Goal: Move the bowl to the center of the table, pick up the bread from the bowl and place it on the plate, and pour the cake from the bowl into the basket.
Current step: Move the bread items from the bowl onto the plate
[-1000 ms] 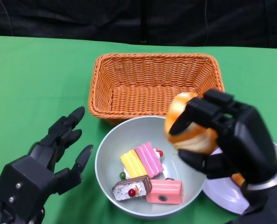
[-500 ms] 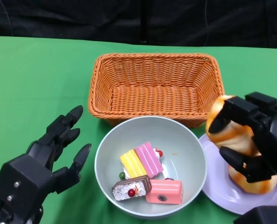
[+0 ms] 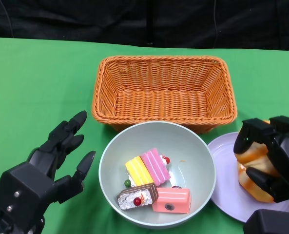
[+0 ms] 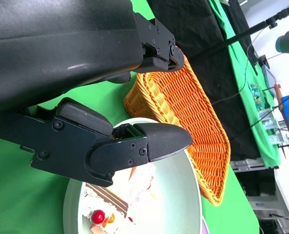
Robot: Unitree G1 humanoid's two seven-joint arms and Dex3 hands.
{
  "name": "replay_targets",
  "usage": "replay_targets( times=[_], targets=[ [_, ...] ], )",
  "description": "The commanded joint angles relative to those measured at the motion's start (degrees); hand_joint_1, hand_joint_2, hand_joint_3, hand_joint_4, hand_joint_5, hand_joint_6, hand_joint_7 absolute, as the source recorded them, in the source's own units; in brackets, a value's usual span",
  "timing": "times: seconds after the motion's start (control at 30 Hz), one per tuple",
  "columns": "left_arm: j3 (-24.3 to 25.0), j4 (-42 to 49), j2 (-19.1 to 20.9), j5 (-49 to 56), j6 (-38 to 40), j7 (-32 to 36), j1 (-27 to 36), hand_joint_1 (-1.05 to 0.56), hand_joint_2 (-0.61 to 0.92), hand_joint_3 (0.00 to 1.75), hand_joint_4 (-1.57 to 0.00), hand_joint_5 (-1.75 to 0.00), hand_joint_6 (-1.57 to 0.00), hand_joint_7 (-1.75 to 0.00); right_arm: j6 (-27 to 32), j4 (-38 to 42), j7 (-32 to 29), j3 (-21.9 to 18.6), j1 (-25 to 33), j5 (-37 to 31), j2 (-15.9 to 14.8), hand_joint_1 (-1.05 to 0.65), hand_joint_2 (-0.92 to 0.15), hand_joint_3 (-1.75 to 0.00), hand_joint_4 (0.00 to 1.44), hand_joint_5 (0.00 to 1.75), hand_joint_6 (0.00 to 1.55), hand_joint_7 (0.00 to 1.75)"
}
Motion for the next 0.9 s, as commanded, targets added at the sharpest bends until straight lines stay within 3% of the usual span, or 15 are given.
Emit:
replay_targets(
  times=[0.03,0.13,0.2,0.23,0.3,0.4,0.43,0.5,0.6,0.63,0.73,0.9],
  targets=[
    [0.5,-0.5,0.6,-0.6,0.2,-0.4,0.3,-0.77,0.92,0.69,0.0,-0.56,-0.19,0.0,0.2,2.6,0.2,0.6,-1.2,0.1,-1.5,-0.13,-0.32,-1.34,0.99,1.75,0.82,1.52],
    [0.4,-0.7,0.6,-0.5,0.2,-0.4,0.4,-0.77,0.92,0.69,0.0,-0.56,-0.19,0.0,0.7,4.2,1.9,1.3,-1.4,0.6,-2.1,-0.14,-0.33,-1.35,0.97,1.75,0.84,1.47],
    [0.4,-0.9,0.7,-0.4,0.4,-0.4,0.4,-0.77,0.92,0.69,0.0,-0.57,-0.19,0.0,1.0,4.5,3.4,1.7,-1.3,1.2,-2.6,-0.15,-0.33,-1.35,0.93,1.75,0.85,1.31],
    [0.3,-0.8,0.7,-0.2,0.2,-0.3,0.4,-0.77,0.92,0.69,0.0,-0.58,-0.2,0.0,1.3,4.3,4.4,1.9,-1.2,1.1,-3.0,-0.14,-0.34,-1.29,0.9,1.75,0.88,1.14],
    [0.4,-0.7,0.7,-0.2,0.1,-0.3,0.3,-0.76,0.92,0.69,0.0,-0.58,-0.2,0.0,2.5,3.6,6.7,2.3,-1.0,0.9,-3.5,-0.19,-0.42,-0.99,0.78,1.74,0.93,0.72],
    [0.5,-0.8,0.7,-0.5,0.3,-0.5,0.3,-0.76,0.92,0.69,0.0,-0.58,-0.2,0.0,3.9,2.2,10.1,2.8,-0.8,1.0,-4.1,-0.26,-0.47,-0.81,0.68,1.62,0.92,0.33],
    [0.5,-0.8,0.7,-0.5,0.3,-0.4,0.4,-0.76,0.92,0.69,0.0,-0.57,-0.2,0.0,4.4,1.7,11.4,3.0,-0.7,1.1,-4.4,-0.3,-0.51,-0.72,0.59,1.39,0.84,0.21],
    [0.5,-0.7,0.7,-0.3,0.1,-0.3,0.4,-0.77,0.92,0.69,0.0,-0.58,-0.2,0.0,5.2,1.0,13.7,3.3,-0.6,1.4,-4.7,-0.36,-0.7,-0.38,0.55,0.76,0.7,0.06],
    [0.6,-0.5,0.6,-0.5,0.1,-0.3,0.3,-0.77,0.92,0.68,0.0,-0.6,-0.21,-0.01,7.1,-1.2,17.5,3.7,-0.1,1.1,-5.4,-0.51,-0.88,-0.11,0.36,0.35,0.39,0.01],
    [0.6,-0.4,0.6,-0.6,0.1,-0.3,0.3,-0.77,0.92,0.68,0.0,-0.6,-0.2,-0.01,7.6,-1.7,18.1,3.8,0.0,0.9,-5.6,-0.55,-0.9,-0.08,0.32,0.31,0.34,0.0],
    [0.6,-0.8,0.7,-0.5,0.3,-0.4,0.4,-0.76,0.92,0.68,0.0,-0.58,-0.2,0.0,10.8,-5.1,20.1,4.2,1.1,-1.9,-5.7,-0.75,-0.92,-0.14,0.21,0.26,0.15,0.0],
    [0.5,-0.8,0.9,-0.1,0.3,-0.3,0.4,-0.76,0.92,0.68,0.0,-0.58,-0.2,0.0,13.8,-9.4,21.9,4.5,2.5,-5.3,-5.7,-0.85,-0.92,-0.25,0.15,0.3,0.09,0.0]
  ],
)
